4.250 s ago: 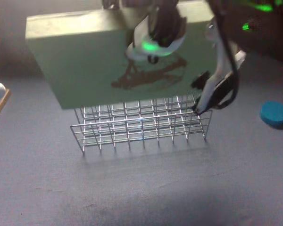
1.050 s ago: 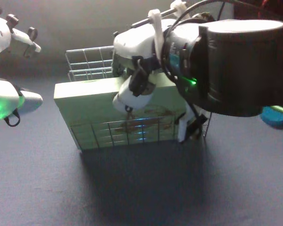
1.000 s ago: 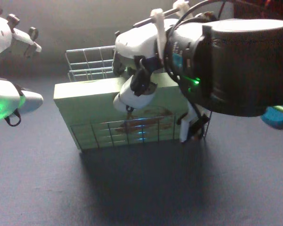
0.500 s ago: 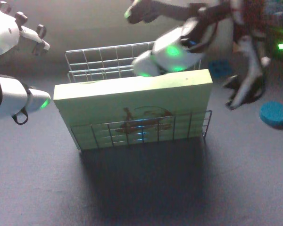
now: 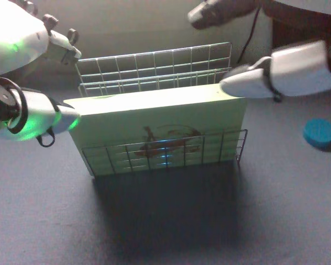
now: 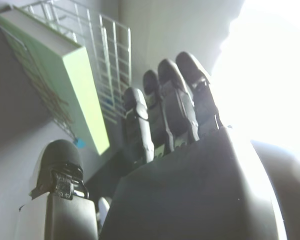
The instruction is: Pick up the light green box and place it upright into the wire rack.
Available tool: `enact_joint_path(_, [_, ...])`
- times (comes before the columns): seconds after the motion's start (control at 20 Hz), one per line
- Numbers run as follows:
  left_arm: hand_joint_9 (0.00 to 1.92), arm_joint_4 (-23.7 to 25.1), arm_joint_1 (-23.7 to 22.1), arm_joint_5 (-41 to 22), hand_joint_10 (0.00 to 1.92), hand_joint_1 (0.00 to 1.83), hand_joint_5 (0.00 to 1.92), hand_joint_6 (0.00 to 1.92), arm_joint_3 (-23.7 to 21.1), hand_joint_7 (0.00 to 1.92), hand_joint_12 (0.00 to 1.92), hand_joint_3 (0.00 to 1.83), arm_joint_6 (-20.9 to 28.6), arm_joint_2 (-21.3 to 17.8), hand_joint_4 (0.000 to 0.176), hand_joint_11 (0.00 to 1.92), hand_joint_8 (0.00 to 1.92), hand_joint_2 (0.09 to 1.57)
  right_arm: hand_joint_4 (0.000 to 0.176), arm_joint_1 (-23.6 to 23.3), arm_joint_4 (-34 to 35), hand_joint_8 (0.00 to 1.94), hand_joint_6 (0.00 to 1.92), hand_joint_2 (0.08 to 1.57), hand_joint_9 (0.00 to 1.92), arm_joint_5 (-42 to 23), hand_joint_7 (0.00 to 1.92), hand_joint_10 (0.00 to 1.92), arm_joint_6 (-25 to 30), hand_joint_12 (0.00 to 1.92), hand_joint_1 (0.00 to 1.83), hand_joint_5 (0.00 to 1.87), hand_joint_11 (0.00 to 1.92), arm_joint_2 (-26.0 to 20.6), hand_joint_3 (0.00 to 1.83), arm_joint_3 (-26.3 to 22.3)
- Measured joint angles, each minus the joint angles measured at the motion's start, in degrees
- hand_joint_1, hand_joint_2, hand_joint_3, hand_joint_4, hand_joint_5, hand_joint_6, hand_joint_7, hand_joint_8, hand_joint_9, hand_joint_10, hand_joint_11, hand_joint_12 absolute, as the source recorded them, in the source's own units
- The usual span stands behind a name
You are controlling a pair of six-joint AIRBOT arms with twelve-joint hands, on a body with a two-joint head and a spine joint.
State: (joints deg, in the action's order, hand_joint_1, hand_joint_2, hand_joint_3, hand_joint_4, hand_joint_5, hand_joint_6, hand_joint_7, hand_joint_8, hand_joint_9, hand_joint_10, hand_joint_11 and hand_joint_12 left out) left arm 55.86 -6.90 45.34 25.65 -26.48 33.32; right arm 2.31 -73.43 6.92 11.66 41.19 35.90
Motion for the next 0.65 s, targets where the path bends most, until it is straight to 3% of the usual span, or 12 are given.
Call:
enact_joint_path(0.05, [0.7, 0.0, 0.0, -0.07, 0.08, 0.36, 0.58, 0.01, 0.0, 0.69, 1.08, 0.0, 0.04, 0.04, 0.046, 0.26, 0.03, 1.19, 0.0, -0.07, -0.15, 0.85, 0.18, 1.13, 0.54, -0.66, 0.65, 1.47, 0.0, 1.82, 0.73, 0.81, 0.65, -1.2, 0.0, -1.16])
enact_joint_path(0.1, [0.79, 0.09, 0.22, -0.09, 0.18, 0.39, 0.74, 0.03, 0.0, 0.78, 1.16, 0.0, 0.59, 0.04, 0.026, 0.38, 0.04, 1.19, 0.0, -0.37, -0.2, 1.19, 0.75, 1.13, 0.64, -1.09, 0.61, 1.67, 0.02, 1.9, 0.75, 0.65, 0.82, -2.23, 0.0, -2.58])
enact_joint_path(0.15, [0.73, 0.02, 0.22, -0.02, 0.79, 0.42, 0.82, 0.35, 0.0, 0.82, 1.33, 0.0, 0.7, 0.04, 0.0, 0.55, 0.46, 1.18, 0.0, -0.48, -0.2, 1.54, 1.29, 1.12, 0.88, -1.14, 0.67, 1.87, 0.02, 1.92, 0.77, 0.58, 1.07, -2.64, 0.0, -3.54])
enact_joint_path(0.2, [0.69, -0.07, 0.22, 0.11, 1.4, 0.46, 0.7, 1.07, 0.0, 0.76, 1.59, 0.0, 0.9, 0.11, 0.0, 0.67, 1.13, 1.19, 0.0, -0.48, -0.17, 1.85, 1.68, 1.12, 1.08, -0.79, 0.77, 1.91, 0.02, 1.92, 0.8, 0.63, 1.29, -2.84, 0.0, -4.22])
enact_joint_path(0.25, [0.77, -0.02, 0.22, 0.28, 1.82, 0.52, 0.63, 1.7, 0.07, 0.78, 1.85, 0.01, 1.07, 0.55, 0.0, 0.81, 1.71, 1.23, 0.0, -0.39, 0.0, 1.92, 1.87, 1.13, 1.19, 0.31, 0.93, 1.92, 0.22, 1.92, 0.83, 0.8, 1.44, -2.89, 0.0, -5.07])
enact_joint_path(0.3, [0.86, 0.24, 0.52, 0.13, 1.9, 0.56, 0.66, 1.88, 0.17, 0.84, 1.91, 0.01, 1.11, 1.05, 0.0, 0.93, 1.88, 1.25, 0.0, -0.17, 1.03, 1.94, 1.91, 1.15, 1.25, 1.11, 1.04, 1.92, 0.72, 1.92, 0.85, 0.92, 1.53, -2.89, 0.0, -5.27])
enact_joint_path(0.4, [1.07, 0.15, 0.66, 0.24, 1.92, 0.59, 0.97, 1.92, 0.17, 1.07, 1.92, 0.0, 2.12, 1.7, 0.0, 1.1, 1.92, 1.28, 0.0, 0.79, 2.08, 1.94, 1.92, 1.23, 1.54, 2.19, 1.27, 1.92, 0.9, 1.92, 0.84, 1.08, 1.79, -2.89, 0.02, -5.22])
enact_joint_path(0.55, [1.34, 1.62, 0.66, 0.24, 1.92, 0.63, 1.21, 1.92, 0.15, 1.31, 1.92, 0.0, 4.02, 2.19, 0.0, 1.37, 1.92, 1.27, 0.0, 0.85, 2.05, 1.94, 1.92, 1.38, 1.72, 2.78, 1.47, 1.92, 0.42, 1.92, 0.81, 1.2, 1.91, -2.89, 0.0, -5.14])
enact_joint_path(0.6, [1.4, 1.7, 0.66, 0.24, 1.92, 0.66, 1.26, 1.92, 0.15, 1.35, 1.92, 0.0, 4.07, 2.16, 0.0, 1.43, 1.92, 1.27, 0.088, 0.85, 2.16, 1.94, 1.92, 1.39, 1.73, 2.6, 1.49, 1.92, 0.42, 1.92, 0.83, 1.23, 1.92, -2.89, 0.0, -5.16])
enact_joint_path(0.65, [1.42, 1.57, 0.72, 0.35, 1.92, 0.68, 1.29, 1.92, 0.15, 1.37, 1.92, 0.0, 4.07, 2.16, 0.114, 1.47, 1.92, 1.27, 0.158, 0.87, 2.27, 1.94, 1.92, 1.39, 1.73, 2.49, 1.5, 1.92, 0.42, 1.92, 0.84, 1.25, 1.92, -2.89, 0.0, -5.16])
